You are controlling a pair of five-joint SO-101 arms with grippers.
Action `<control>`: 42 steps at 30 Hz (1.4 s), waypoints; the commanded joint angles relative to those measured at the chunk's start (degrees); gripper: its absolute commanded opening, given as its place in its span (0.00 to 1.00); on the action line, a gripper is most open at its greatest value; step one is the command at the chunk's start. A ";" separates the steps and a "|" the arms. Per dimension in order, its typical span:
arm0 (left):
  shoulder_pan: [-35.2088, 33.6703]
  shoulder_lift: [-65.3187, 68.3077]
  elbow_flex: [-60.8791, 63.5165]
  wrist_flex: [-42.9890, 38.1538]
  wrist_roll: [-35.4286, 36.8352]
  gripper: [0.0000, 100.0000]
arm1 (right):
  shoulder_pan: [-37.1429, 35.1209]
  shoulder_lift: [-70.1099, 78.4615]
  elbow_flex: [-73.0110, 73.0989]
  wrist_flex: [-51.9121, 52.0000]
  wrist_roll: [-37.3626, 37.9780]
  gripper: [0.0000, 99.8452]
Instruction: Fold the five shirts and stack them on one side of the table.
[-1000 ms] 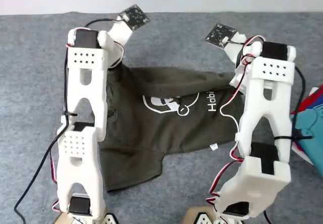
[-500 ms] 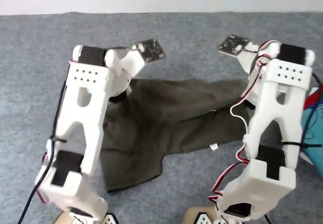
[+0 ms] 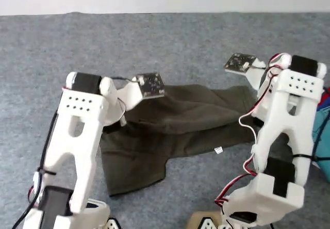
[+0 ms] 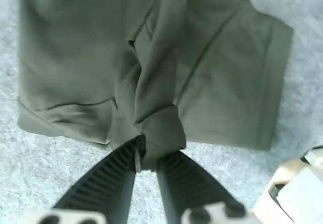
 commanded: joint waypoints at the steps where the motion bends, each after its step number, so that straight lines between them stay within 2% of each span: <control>1: 0.35 -4.57 3.03 1.67 -1.58 0.01 | 0.75 -4.44 2.02 1.98 1.41 0.01; 12: 0.26 -14.33 14.02 1.76 -5.71 0.01 | 2.33 -4.62 5.19 -3.74 2.11 0.01; 31: 0.35 -26.81 25.80 1.85 -5.80 0.01 | 2.51 -4.62 5.19 -4.88 2.11 0.01; 39: 0.09 -31.74 31.08 1.76 -5.80 0.10 | 2.51 -4.97 5.19 -4.88 1.93 0.01; 42: 0.09 -33.14 32.40 1.76 -5.80 0.12 | 2.86 -5.05 5.01 -4.35 1.76 0.07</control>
